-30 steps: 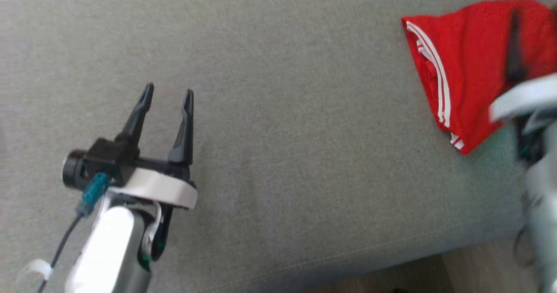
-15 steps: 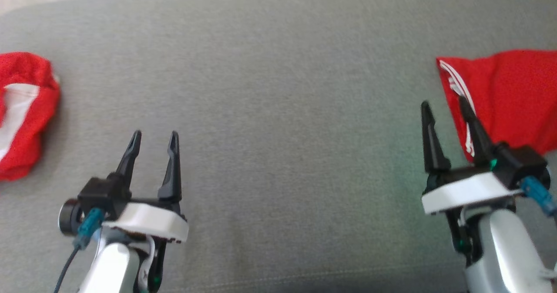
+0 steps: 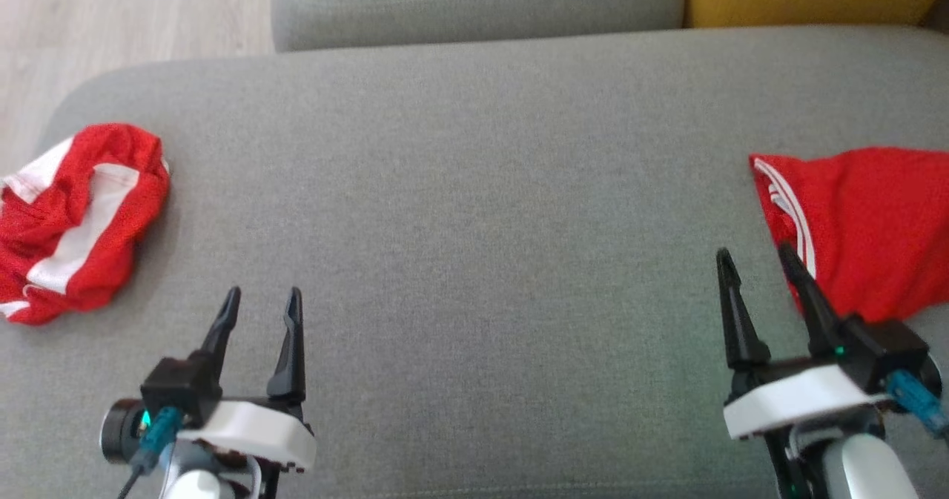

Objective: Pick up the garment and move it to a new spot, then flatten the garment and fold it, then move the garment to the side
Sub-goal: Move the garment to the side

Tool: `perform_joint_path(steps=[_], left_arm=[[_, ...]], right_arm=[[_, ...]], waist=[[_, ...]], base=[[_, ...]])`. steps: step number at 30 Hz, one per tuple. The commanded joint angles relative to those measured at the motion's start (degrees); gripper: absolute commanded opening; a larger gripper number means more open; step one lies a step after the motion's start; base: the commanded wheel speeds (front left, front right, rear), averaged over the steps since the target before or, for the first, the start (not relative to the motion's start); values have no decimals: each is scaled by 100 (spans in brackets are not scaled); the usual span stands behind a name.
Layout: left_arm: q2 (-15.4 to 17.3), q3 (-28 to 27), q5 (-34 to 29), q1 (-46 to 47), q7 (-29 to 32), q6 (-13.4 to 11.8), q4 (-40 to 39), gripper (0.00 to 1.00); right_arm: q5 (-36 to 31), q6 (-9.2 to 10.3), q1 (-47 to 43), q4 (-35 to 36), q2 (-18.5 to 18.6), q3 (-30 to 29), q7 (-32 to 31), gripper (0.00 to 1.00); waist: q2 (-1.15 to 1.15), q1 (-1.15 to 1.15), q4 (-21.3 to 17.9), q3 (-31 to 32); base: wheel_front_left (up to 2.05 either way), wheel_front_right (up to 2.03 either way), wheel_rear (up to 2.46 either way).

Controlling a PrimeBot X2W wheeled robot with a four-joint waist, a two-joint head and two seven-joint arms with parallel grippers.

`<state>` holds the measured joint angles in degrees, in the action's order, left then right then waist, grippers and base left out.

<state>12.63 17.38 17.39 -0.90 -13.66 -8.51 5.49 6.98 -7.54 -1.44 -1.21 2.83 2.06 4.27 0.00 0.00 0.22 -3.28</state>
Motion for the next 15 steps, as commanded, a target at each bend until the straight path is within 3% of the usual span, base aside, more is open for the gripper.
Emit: perform_joint_path(steps=[1, 15], left_arm=[[126, -199, 17, 130, 8, -27, -223, 100], [225, -149, 54, -247, 126, -123, -392, 100]], right_arm=[[9, 5, 45, 267, 10, 94, -29, 100], [200, 5, -383, 546, 6, 100, -189, 100]], waist=[[0, 0, 25, 127], [0, 0, -7, 452]], base=[[0, 0, 0], [0, 0, 0]])
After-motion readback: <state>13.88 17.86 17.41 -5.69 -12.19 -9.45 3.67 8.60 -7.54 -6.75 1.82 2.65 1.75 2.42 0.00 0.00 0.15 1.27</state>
